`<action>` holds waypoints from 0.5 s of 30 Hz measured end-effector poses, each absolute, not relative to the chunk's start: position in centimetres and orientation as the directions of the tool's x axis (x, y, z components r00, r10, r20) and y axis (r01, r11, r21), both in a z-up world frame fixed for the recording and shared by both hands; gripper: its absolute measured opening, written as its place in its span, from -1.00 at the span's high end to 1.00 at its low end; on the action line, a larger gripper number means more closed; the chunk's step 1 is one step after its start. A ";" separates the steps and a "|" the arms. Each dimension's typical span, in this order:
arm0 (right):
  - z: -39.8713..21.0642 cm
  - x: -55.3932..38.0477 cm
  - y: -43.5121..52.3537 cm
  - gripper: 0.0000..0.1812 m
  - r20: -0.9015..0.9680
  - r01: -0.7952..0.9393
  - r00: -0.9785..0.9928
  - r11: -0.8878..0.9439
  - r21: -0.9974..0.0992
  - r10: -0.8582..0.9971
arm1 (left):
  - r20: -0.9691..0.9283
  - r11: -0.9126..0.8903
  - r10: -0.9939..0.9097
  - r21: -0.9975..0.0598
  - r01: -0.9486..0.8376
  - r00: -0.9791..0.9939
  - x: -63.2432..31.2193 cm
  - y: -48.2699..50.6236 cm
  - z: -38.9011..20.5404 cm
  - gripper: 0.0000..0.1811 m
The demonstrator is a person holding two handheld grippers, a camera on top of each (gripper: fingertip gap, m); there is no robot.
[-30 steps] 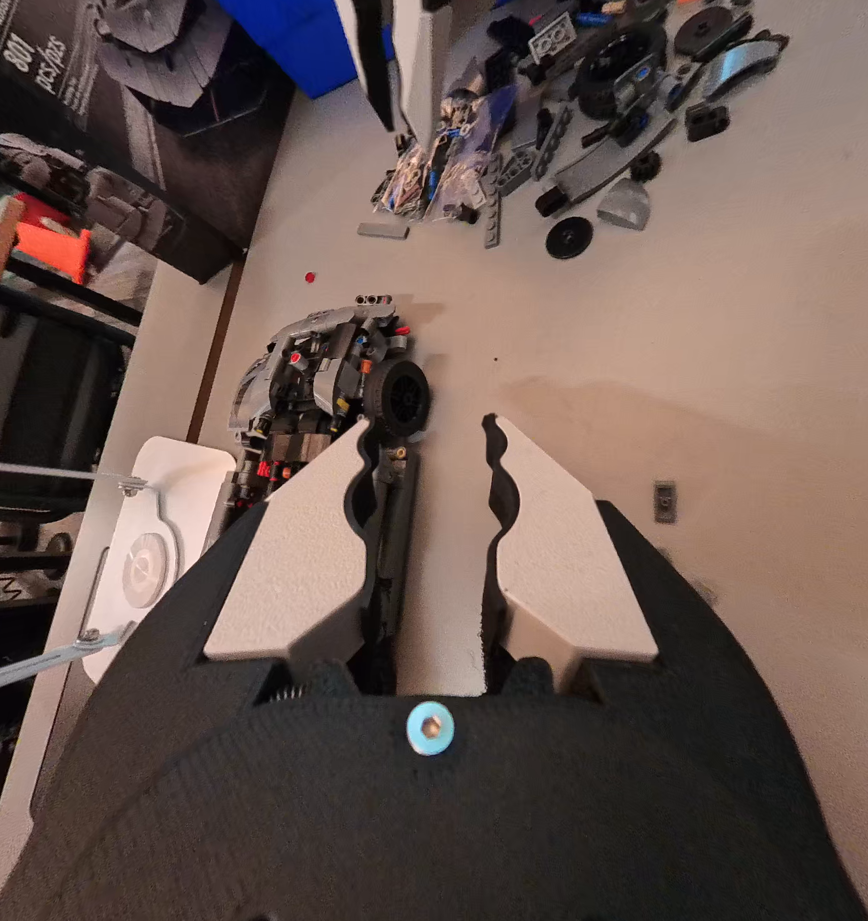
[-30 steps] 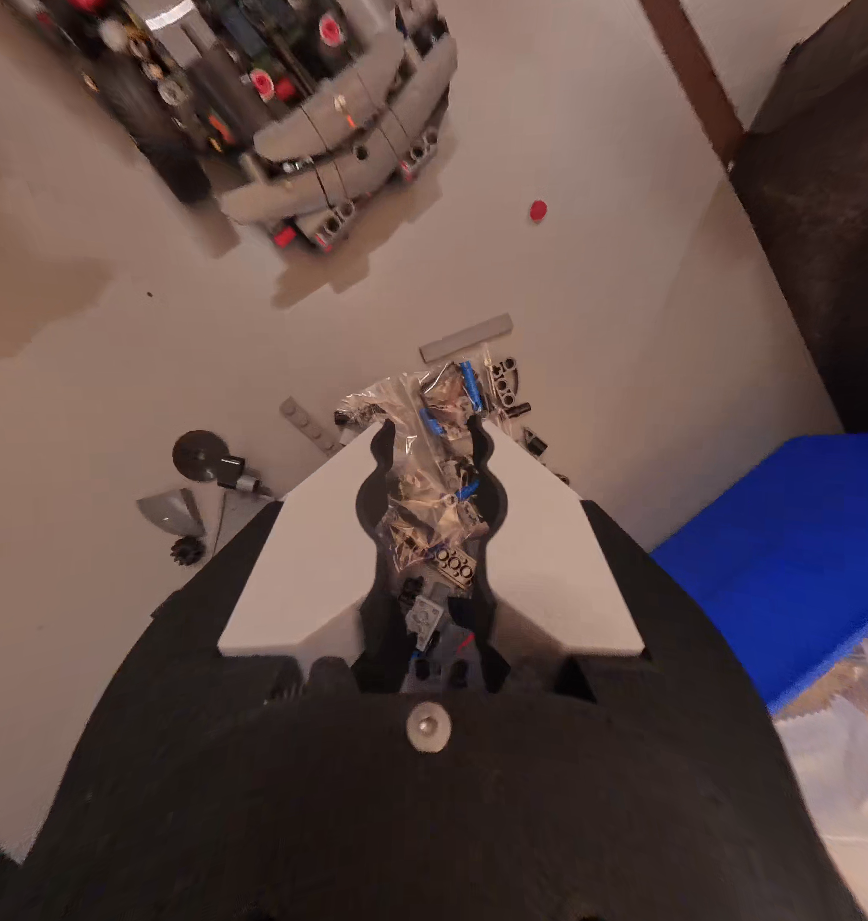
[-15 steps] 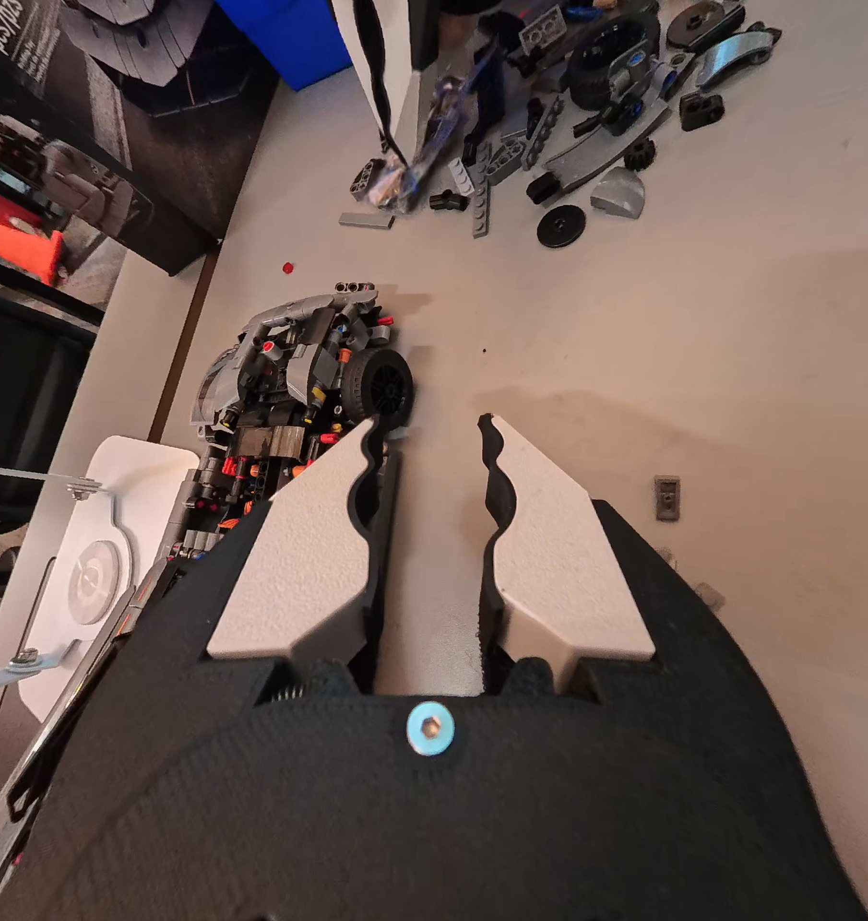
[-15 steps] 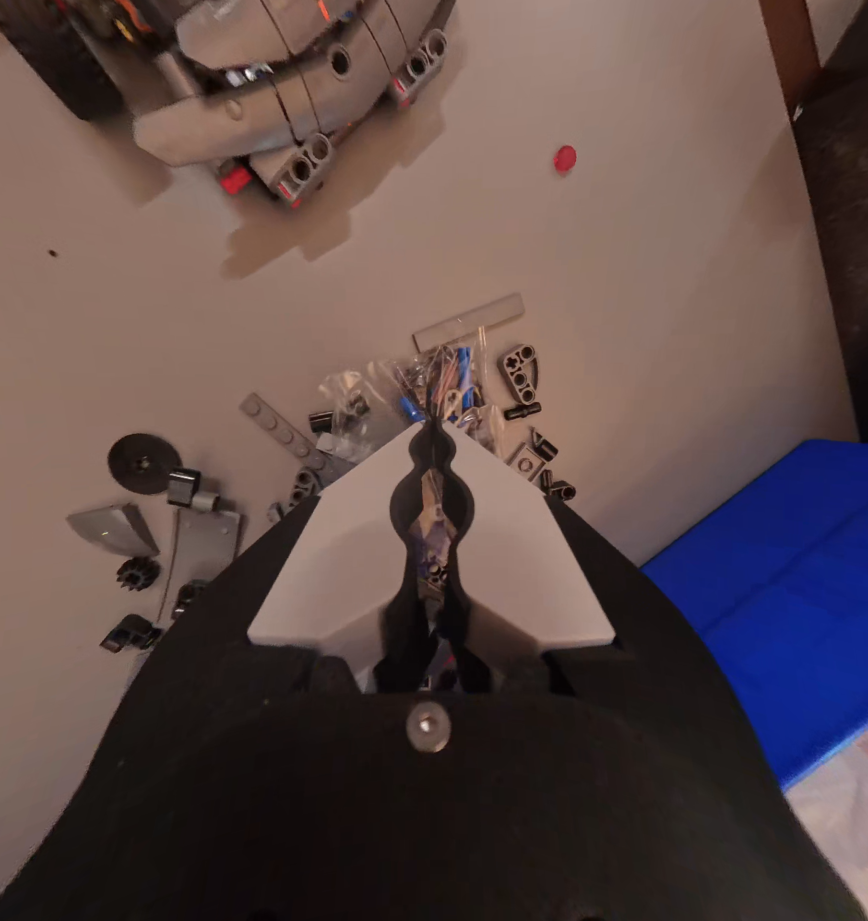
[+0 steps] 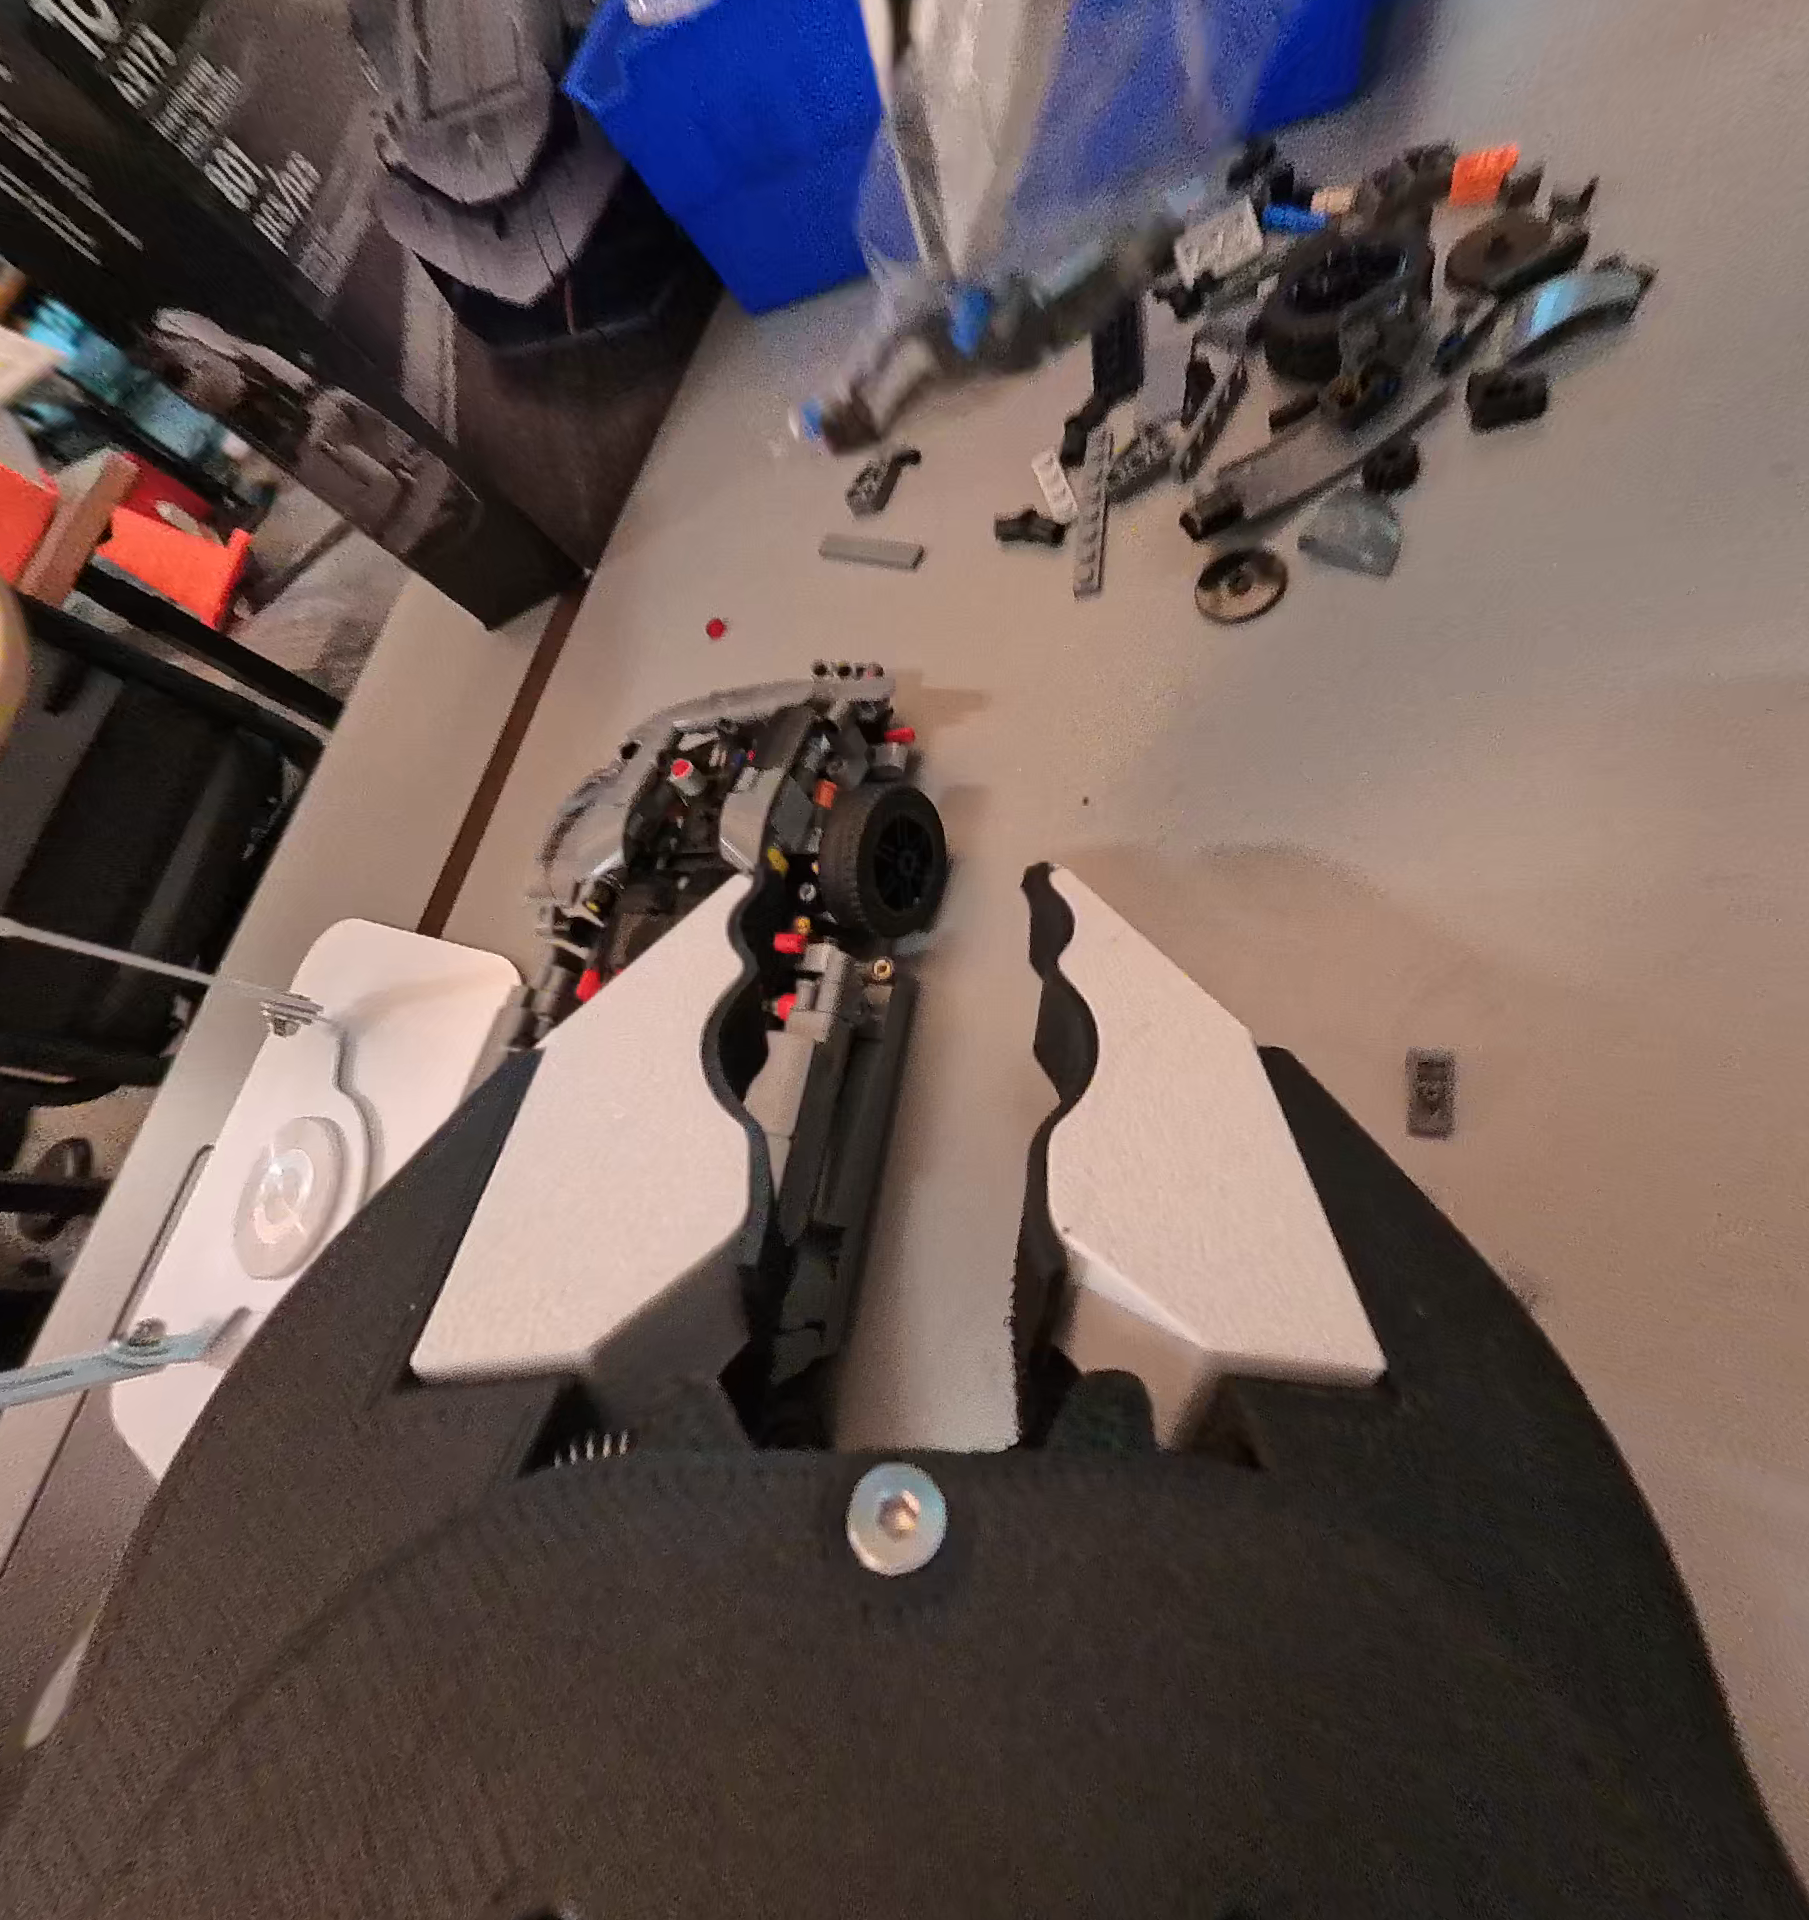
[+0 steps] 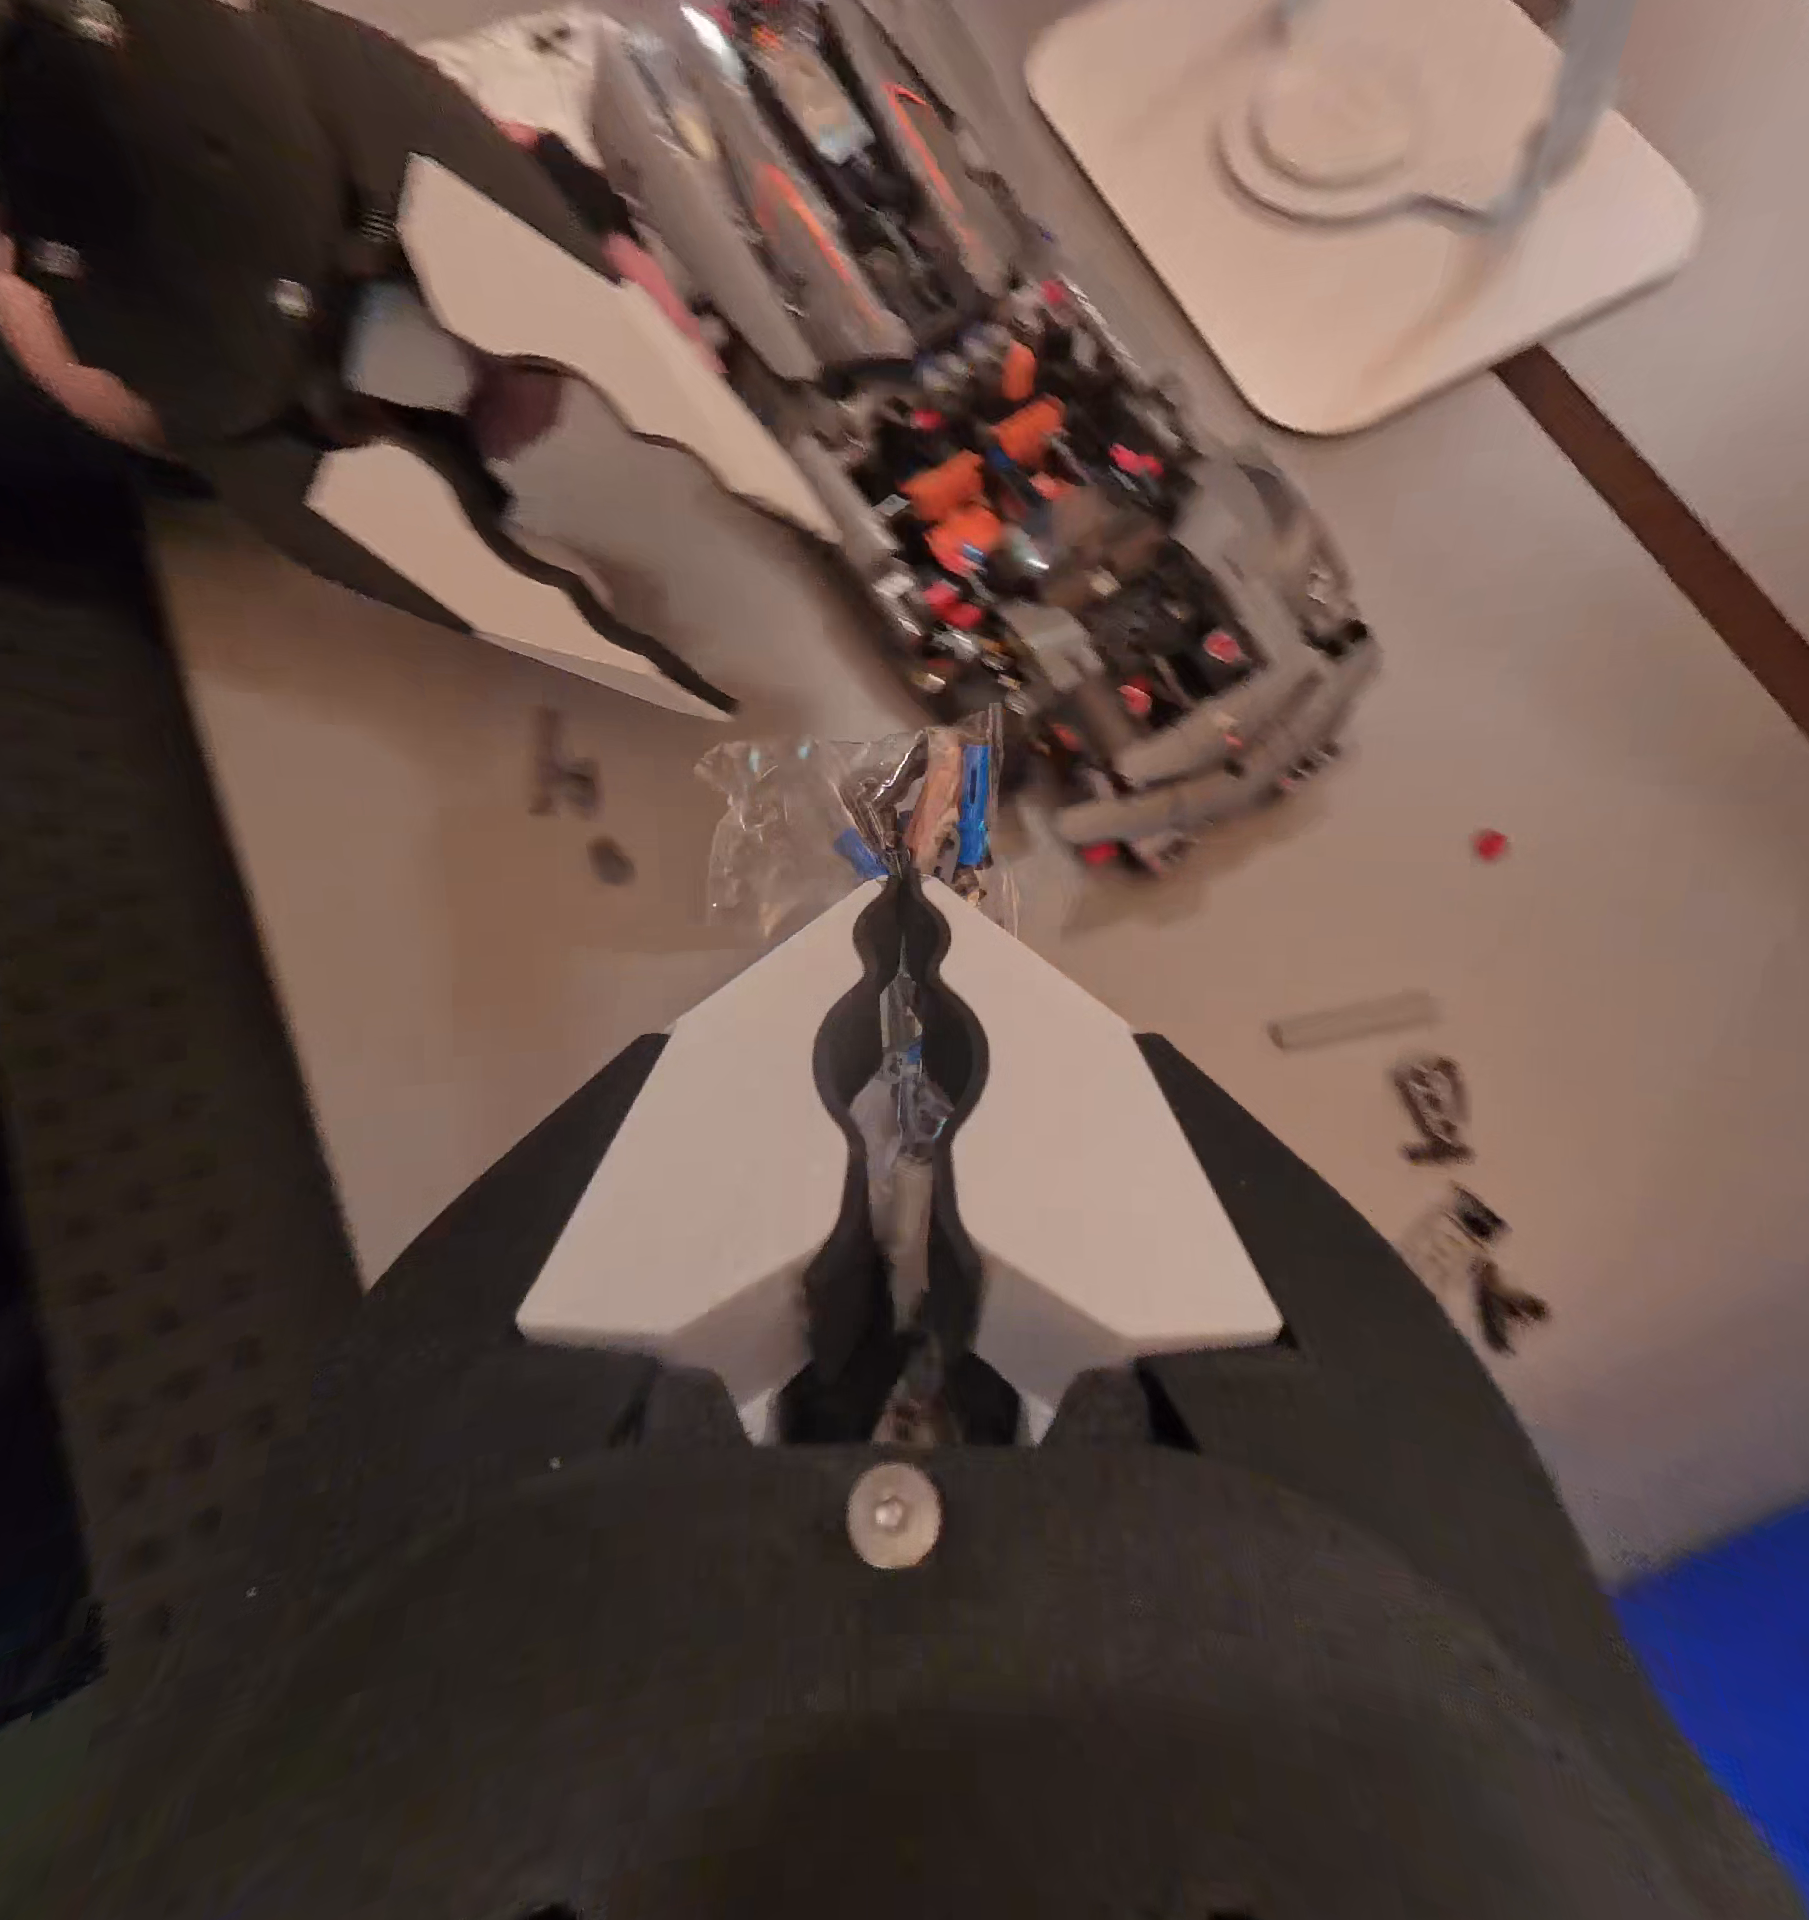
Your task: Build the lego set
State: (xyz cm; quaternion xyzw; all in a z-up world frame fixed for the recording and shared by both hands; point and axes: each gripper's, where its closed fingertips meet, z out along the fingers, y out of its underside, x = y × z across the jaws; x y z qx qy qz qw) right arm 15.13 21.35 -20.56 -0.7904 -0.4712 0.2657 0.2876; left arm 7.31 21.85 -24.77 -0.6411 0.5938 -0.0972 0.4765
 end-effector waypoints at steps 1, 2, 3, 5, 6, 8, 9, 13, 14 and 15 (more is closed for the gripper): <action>-20.4 14.3 20.5 1.00 -0.175 0.585 0.387 -0.388 -0.712 0.905 | -0.438 0.169 -0.855 -0.742 -0.649 0.278 7.4 21.6 -24.1 0.44; -20.3 13.4 19.6 1.00 -0.199 0.583 0.357 -0.385 -0.715 0.913 | -0.435 0.187 -0.862 -0.751 -0.634 0.261 7.7 21.1 -23.5 0.41; -20.1 12.6 18.7 1.00 -0.221 0.581 0.329 -0.382 -0.719 0.918 | -0.438 0.205 -0.865 -0.752 -0.627 0.243 7.8 20.7 -23.0 0.39; -20.2 11.1 16.8 1.00 -0.246 0.589 0.276 -0.366 -0.720 0.929 | -0.461 0.226 -0.863 -0.718 -0.658 0.207 7.8 20.0 -22.8 0.39; -20.4 10.4 15.8 1.00 -0.261 0.594 0.245 -0.357 -0.721 0.934 | -0.470 0.229 -0.863 -0.690 -0.687 0.184 7.7 19.7 -22.9 0.38; -20.7 9.3 14.2 1.00 -0.296 0.594 0.196 -0.354 -0.723 0.935 | -0.476 0.262 -0.869 -0.672 -0.693 0.134 7.8 18.5 -22.6 0.42; -20.9 8.9 13.7 1.00 -0.298 0.595 0.177 -0.344 -0.727 0.938 | -0.474 0.278 -0.874 -0.672 -0.686 0.111 7.9 17.7 -22.4 0.45; -20.7 8.0 12.7 1.00 -0.338 0.556 0.135 -0.353 -0.752 0.932 | -0.482 0.344 -0.876 -0.631 -0.695 0.004 7.8 14.9 -22.6 0.64; -20.7 7.8 12.4 1.00 -0.351 0.551 0.124 -0.359 -0.753 0.928 | -0.482 0.333 -0.876 -0.621 -0.709 0.011 7.6 14.7 -22.7 0.67; -20.7 7.6 12.2 1.00 -0.357 0.553 0.116 -0.359 -0.752 0.927 | -0.475 0.320 -0.880 -0.617 -0.719 0.016 7.5 14.4 -22.7 0.72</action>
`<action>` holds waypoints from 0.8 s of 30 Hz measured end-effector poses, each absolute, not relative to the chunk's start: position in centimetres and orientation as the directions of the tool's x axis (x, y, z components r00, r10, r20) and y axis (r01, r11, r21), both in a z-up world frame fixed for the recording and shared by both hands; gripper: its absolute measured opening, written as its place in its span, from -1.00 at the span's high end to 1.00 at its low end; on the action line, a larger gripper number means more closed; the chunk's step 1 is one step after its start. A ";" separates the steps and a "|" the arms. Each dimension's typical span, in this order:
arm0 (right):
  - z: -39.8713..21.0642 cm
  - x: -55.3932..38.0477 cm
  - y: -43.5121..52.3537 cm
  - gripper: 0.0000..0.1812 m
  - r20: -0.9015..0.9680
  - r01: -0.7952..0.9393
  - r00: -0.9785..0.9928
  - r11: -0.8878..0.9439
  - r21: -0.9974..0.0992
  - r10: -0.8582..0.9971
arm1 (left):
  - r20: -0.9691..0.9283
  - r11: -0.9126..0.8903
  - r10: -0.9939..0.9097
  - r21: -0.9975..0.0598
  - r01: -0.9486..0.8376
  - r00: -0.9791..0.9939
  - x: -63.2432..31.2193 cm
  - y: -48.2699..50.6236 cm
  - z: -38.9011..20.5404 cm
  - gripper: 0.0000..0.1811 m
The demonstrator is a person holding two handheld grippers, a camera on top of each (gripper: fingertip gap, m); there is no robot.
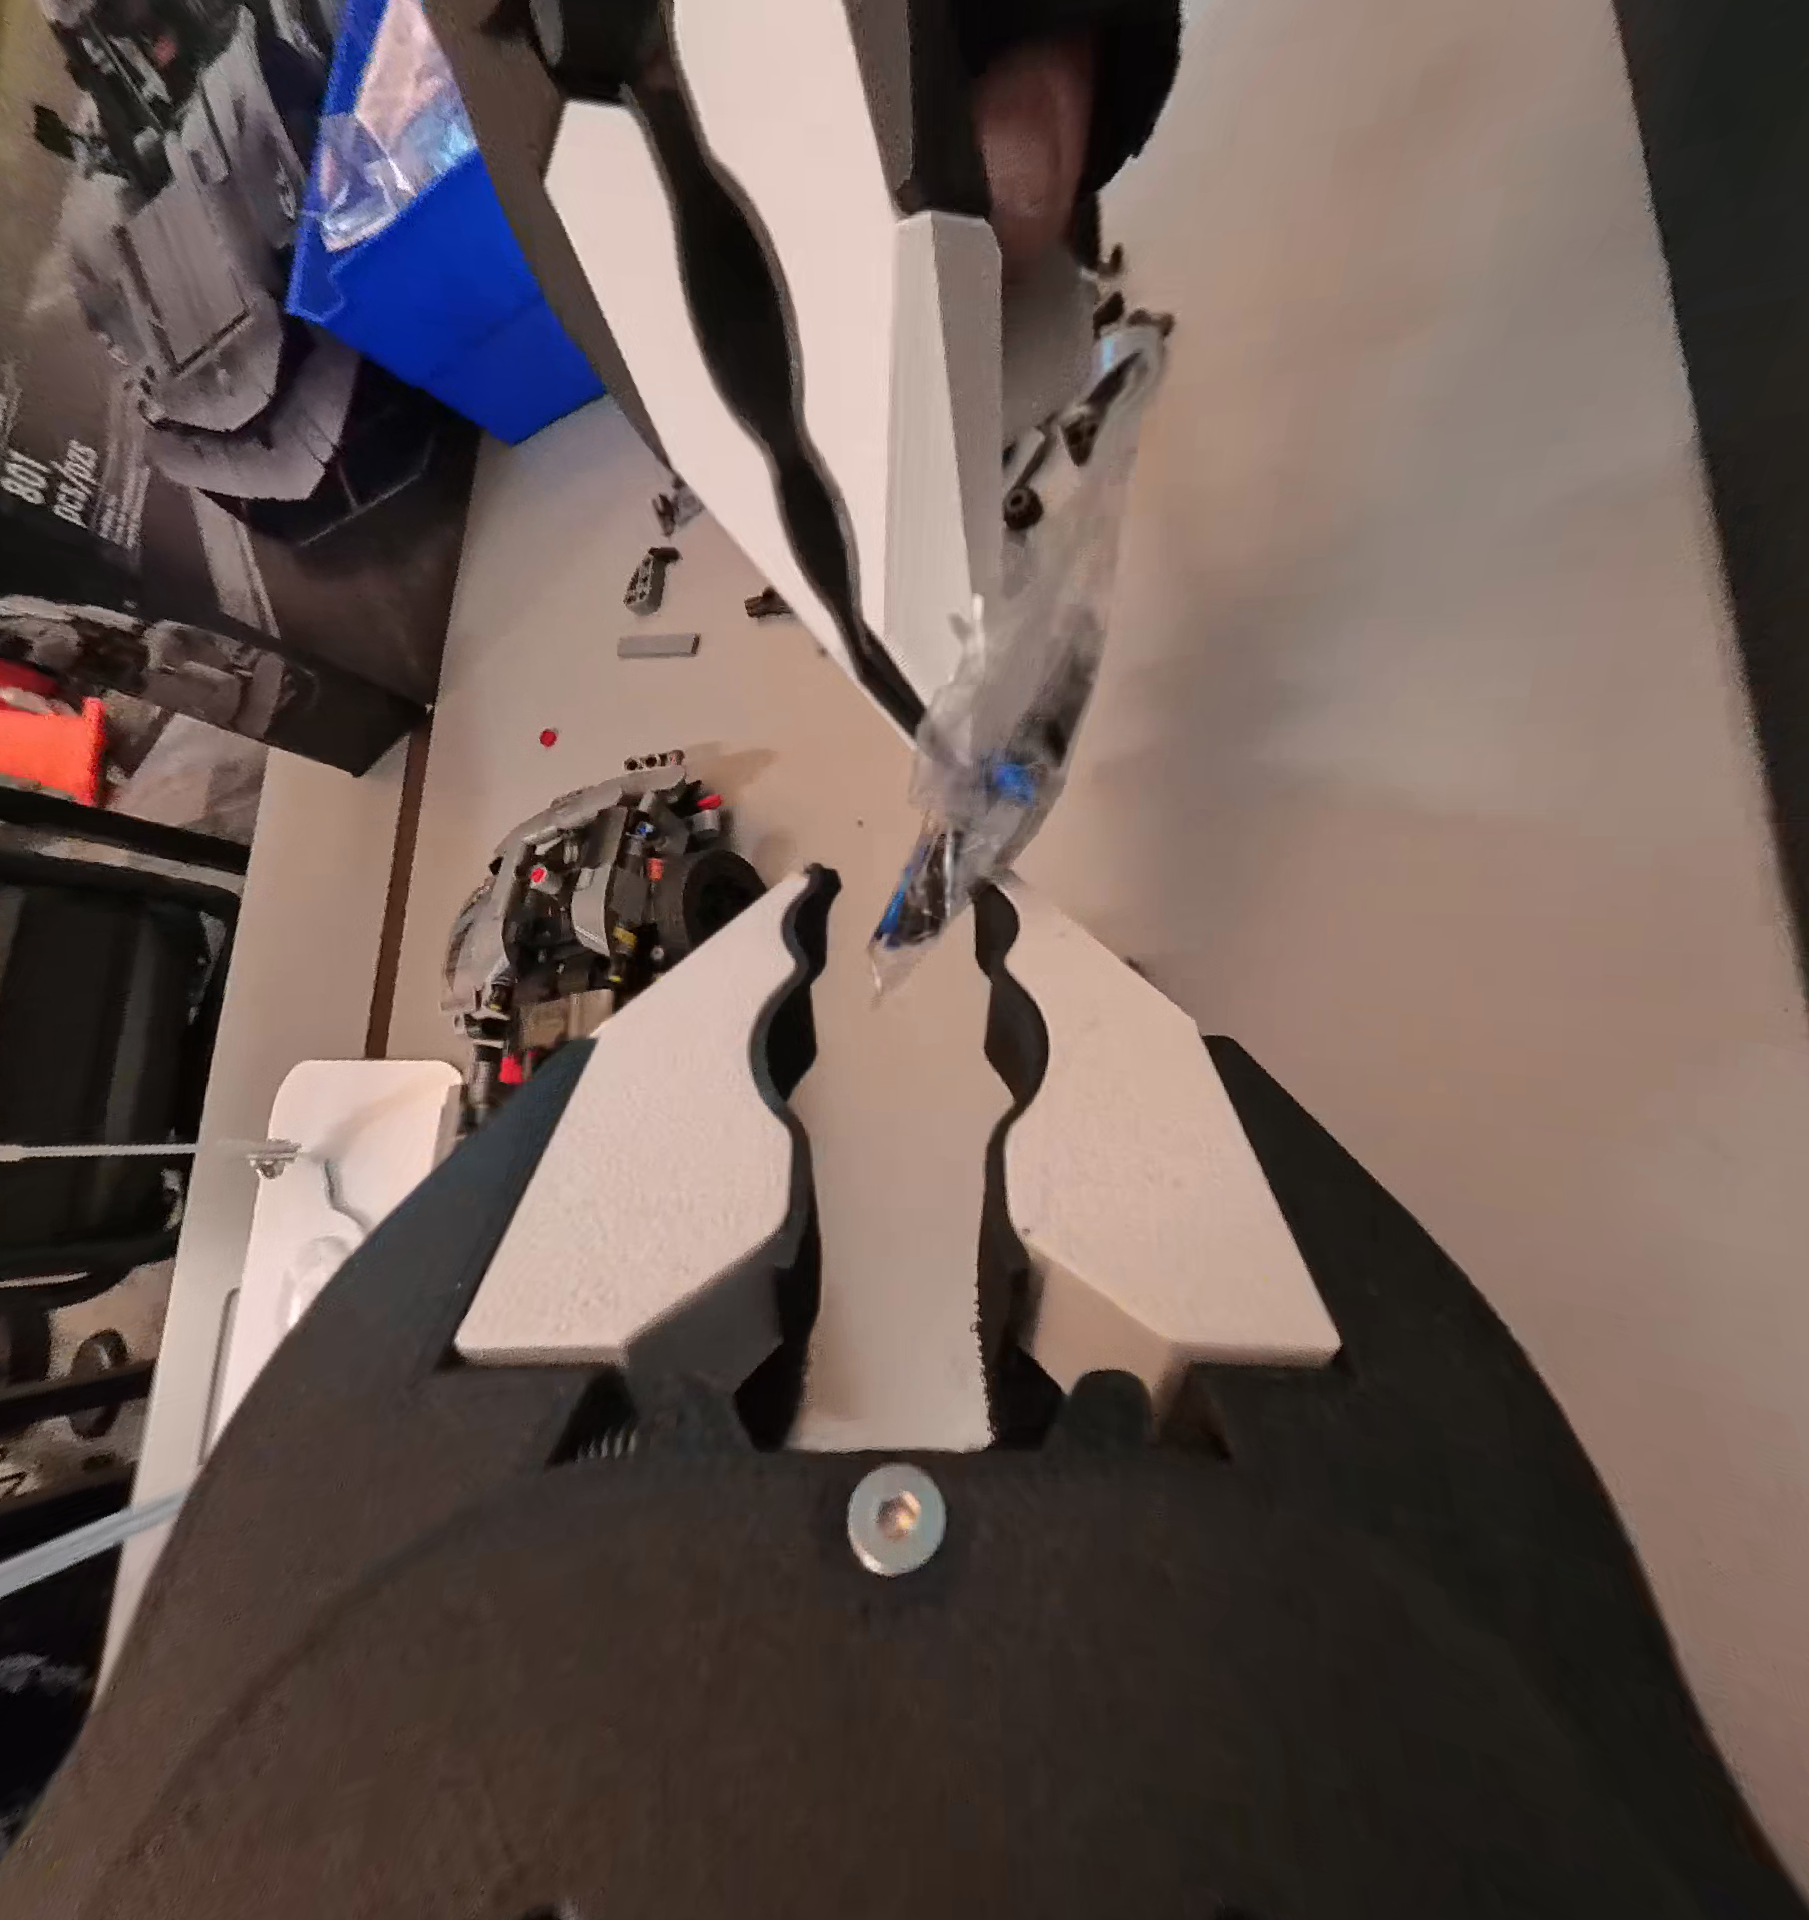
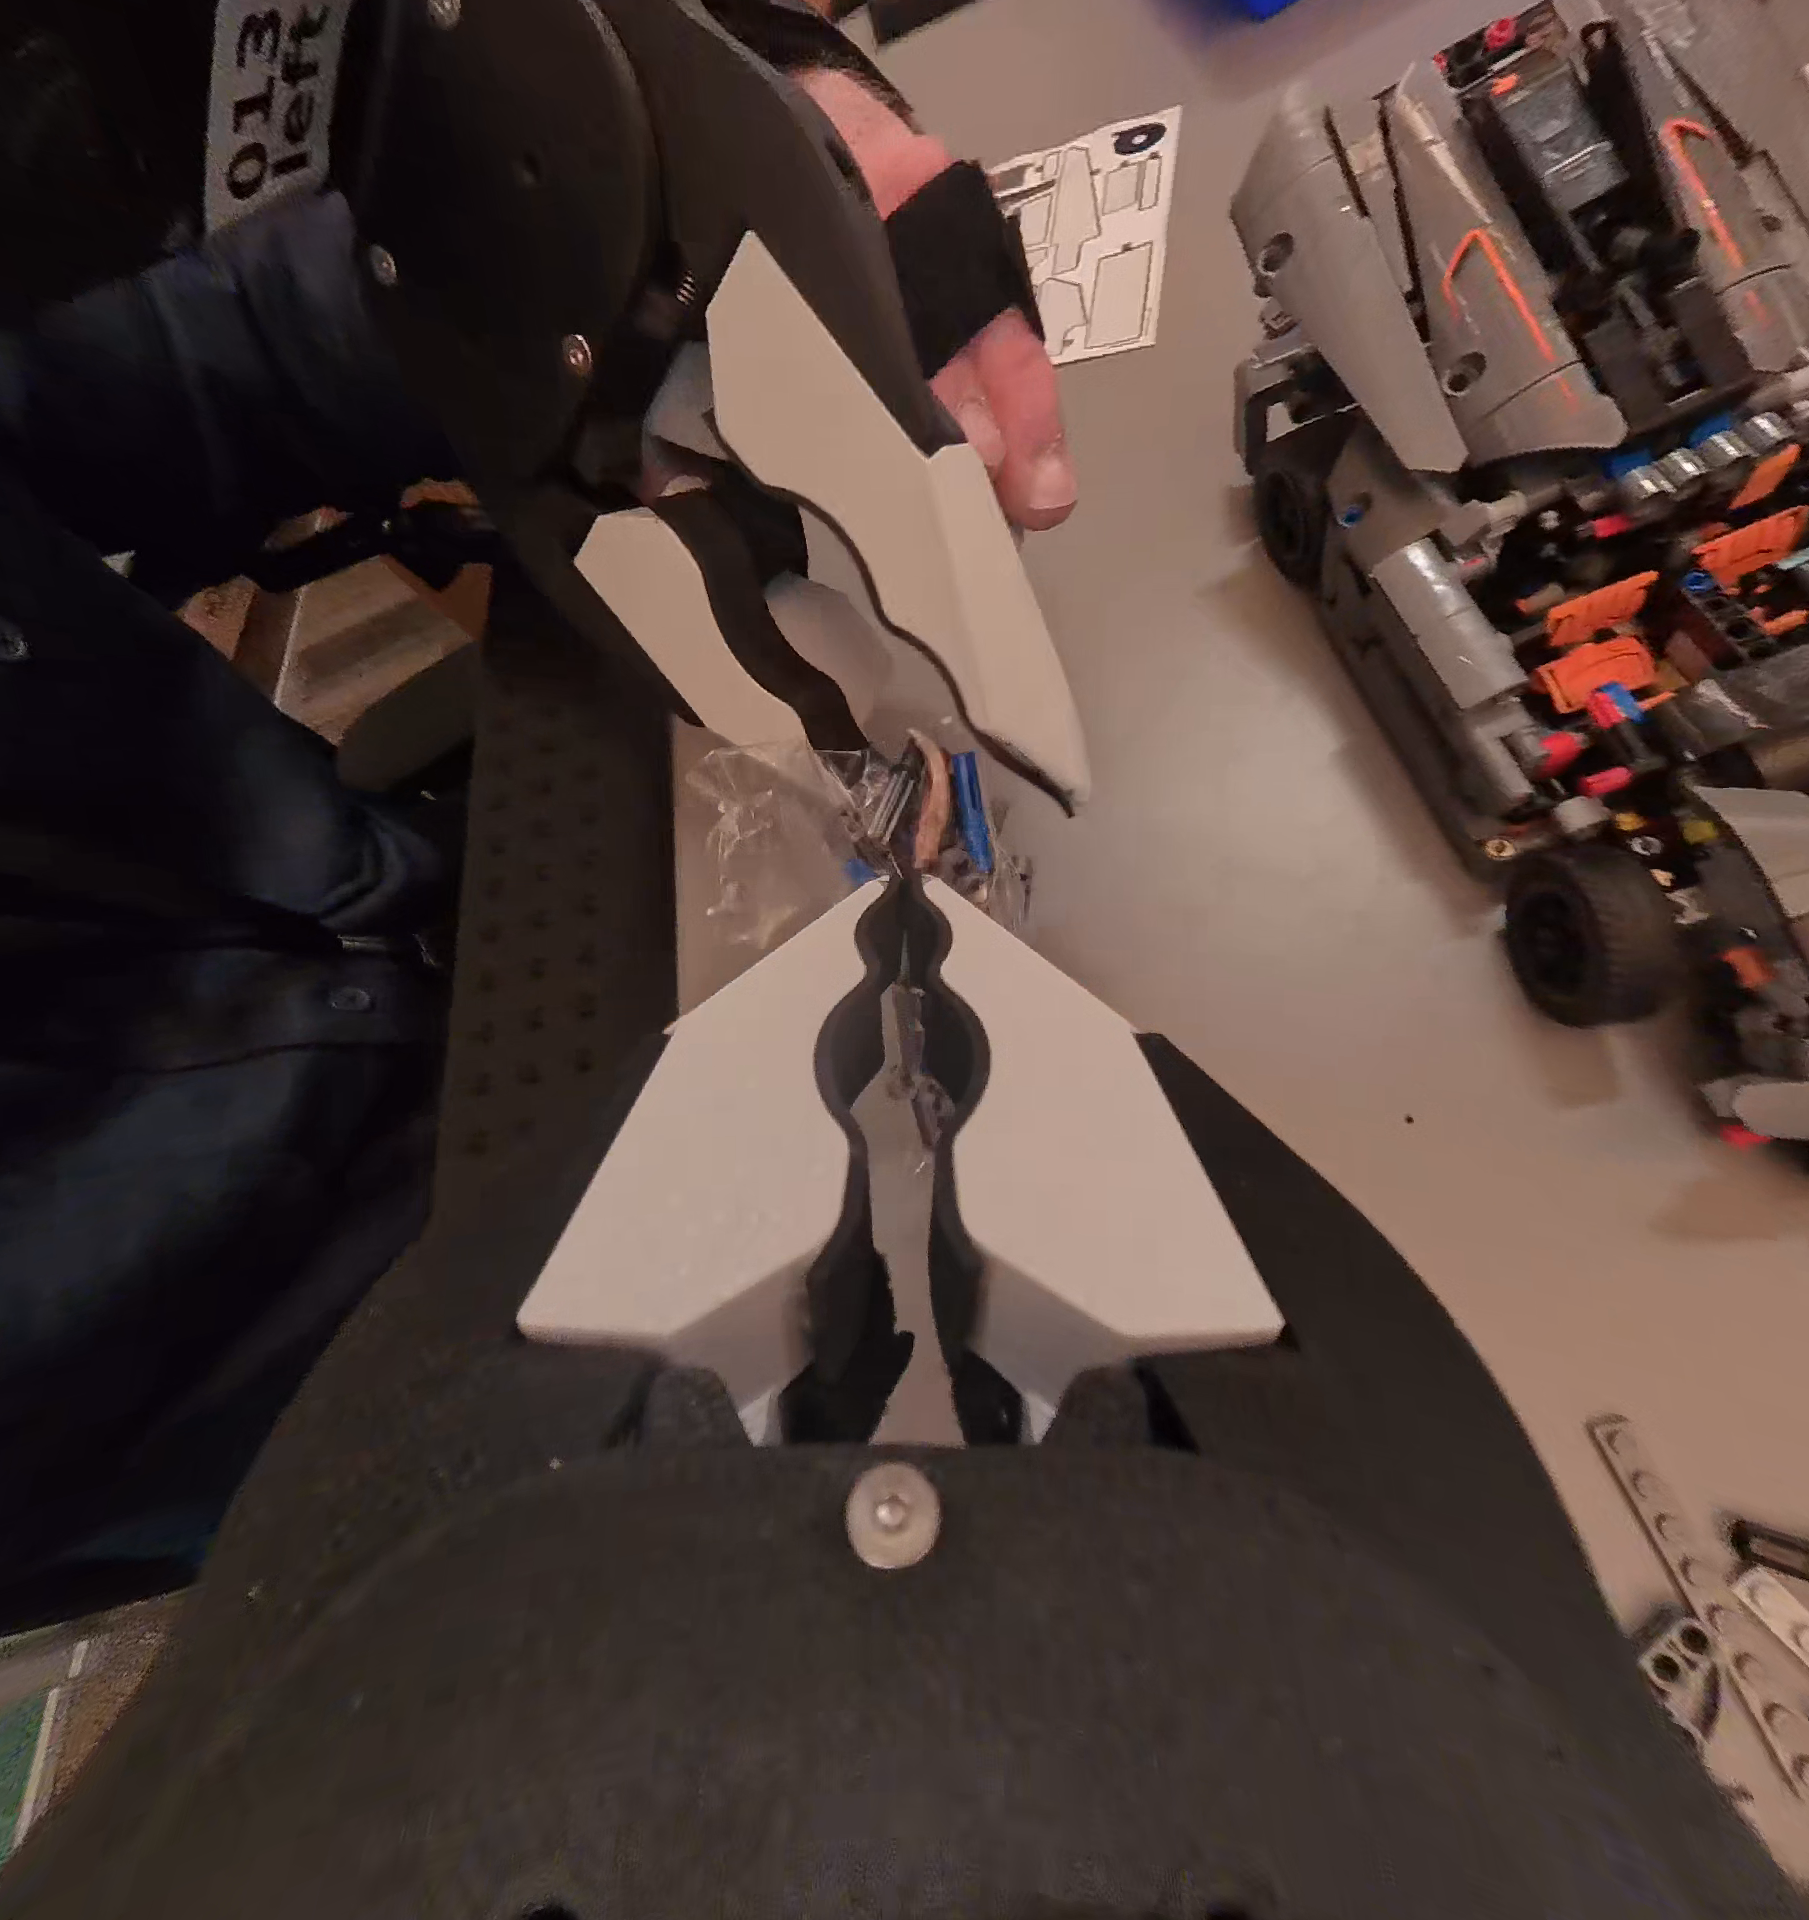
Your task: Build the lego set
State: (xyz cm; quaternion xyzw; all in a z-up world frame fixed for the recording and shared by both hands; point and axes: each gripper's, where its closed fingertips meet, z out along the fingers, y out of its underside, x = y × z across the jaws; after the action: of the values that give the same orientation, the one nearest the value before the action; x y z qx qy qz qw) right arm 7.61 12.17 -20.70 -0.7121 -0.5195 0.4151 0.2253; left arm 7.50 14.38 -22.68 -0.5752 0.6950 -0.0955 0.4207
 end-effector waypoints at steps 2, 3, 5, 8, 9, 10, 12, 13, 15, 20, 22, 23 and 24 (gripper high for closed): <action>-20.5 7.2 11.8 1.00 -0.355 0.552 0.099 -0.349 -0.758 0.929 | -0.454 0.305 -0.891 -0.602 -0.737 0.002 7.1 13.4 -22.7 0.84; -20.3 6.9 11.6 1.00 -0.352 0.548 0.094 -0.343 -0.763 0.931 | -0.462 0.298 -0.887 -0.596 -0.746 0.015 6.9 13.4 -22.5 0.86; -19.9 6.4 11.3 1.00 -0.340 0.541 0.083 -0.329 -0.774 0.937 | -0.458 0.285 -0.889 -0.587 -0.758 0.020 6.4 12.9 -22.1 0.92; -19.2 5.7 10.7 1.00 -0.320 0.517 0.057 -0.302 -0.801 0.946 | -0.419 0.216 -0.905 -0.602 -0.768 0.074 5.5 12.2 -21.6 0.96; -19.0 5.4 10.5 1.00 -0.310 0.513 0.046 -0.289 -0.808 0.950 | -0.404 0.192 -0.910 -0.613 -0.766 0.096 5.3 11.9 -21.4 0.96; -19.0 5.2 10.3 0.98 -0.306 0.510 0.044 -0.285 -0.811 0.951 | -0.397 0.169 -0.910 -0.612 -0.773 0.116 4.9 11.7 -21.5 0.97; -18.6 4.6 9.8 0.94 -0.304 0.497 0.034 -0.280 -0.822 0.952 | -0.371 0.117 -0.914 -0.628 -0.770 0.163 4.2 11.2 -21.4 0.97; -18.3 4.1 9.6 0.94 -0.293 0.480 0.029 -0.270 -0.835 0.956 | -0.346 0.091 -0.920 -0.645 -0.759 0.184 4.1 10.7 -21.3 0.97; -18.0 3.1 8.6 0.96 -0.295 0.468 -0.003 -0.259 -0.845 0.956 | -0.294 0.029 -0.929 -0.664 -0.747 0.226 3.7 9.6 -21.6 0.97; -18.9 1.2 5.9 0.98 -0.327 0.485 -0.088 -0.247 -0.839 0.941 | -0.248 -0.066 -0.922 -0.657 -0.751 0.298 2.3 7.6 -22.9 0.97; -19.0 0.9 5.4 0.98 -0.339 0.487 -0.101 -0.251 -0.837 0.935 | -0.224 -0.086 -0.927 -0.655 -0.751 0.301 2.0 6.9 -23.2 0.97; -18.8 0.7 5.2 0.98 -0.344 0.476 -0.107 -0.256 -0.841 0.933 | -0.213 -0.095 -0.928 -0.661 -0.745 0.307 1.9 6.6 -23.2 0.97; -18.6 0.6 4.9 0.98 -0.348 0.467 -0.116 -0.258 -0.846 0.930 | -0.193 -0.112 -0.930 -0.663 -0.740 0.314 1.8 6.3 -23.2 0.97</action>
State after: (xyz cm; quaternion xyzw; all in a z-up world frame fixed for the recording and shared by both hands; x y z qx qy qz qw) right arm 0.58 4.90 -18.61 -0.6219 -0.5617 0.4924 0.2351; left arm 1.85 6.33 -23.22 -0.7331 0.5695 -0.1370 0.3457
